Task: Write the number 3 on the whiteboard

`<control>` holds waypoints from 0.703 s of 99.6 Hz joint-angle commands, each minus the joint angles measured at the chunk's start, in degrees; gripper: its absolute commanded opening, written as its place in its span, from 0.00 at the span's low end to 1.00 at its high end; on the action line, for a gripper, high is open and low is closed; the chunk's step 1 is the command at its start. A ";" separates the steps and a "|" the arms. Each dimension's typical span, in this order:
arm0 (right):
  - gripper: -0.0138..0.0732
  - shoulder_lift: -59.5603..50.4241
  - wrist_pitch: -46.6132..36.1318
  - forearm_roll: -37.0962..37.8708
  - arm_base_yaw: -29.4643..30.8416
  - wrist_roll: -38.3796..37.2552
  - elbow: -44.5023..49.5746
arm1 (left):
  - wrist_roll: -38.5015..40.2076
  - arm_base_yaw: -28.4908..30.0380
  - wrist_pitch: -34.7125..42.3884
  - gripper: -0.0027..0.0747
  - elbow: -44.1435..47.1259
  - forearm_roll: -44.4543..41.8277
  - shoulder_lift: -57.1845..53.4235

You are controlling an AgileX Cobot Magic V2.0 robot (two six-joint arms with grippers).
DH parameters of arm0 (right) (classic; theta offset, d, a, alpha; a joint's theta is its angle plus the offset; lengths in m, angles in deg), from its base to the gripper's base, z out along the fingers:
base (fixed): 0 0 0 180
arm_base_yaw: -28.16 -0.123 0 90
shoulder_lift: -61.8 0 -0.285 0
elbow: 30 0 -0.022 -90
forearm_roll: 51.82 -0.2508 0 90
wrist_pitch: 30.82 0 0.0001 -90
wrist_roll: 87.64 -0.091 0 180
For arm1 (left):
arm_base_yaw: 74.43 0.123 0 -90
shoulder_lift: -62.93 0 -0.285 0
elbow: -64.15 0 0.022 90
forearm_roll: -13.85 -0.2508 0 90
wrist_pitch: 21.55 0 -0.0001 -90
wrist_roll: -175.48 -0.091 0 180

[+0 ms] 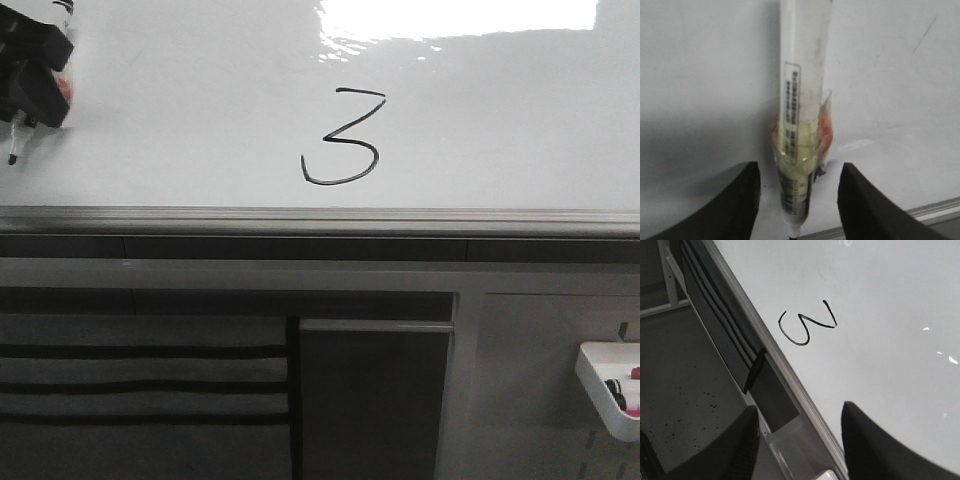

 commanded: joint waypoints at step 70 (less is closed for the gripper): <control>0.54 -18.26 -5.41 20.17 0.36 -54.64 12.79 | 0.78 0.11 -20.00 0.50 3.48 -3.30 -45.98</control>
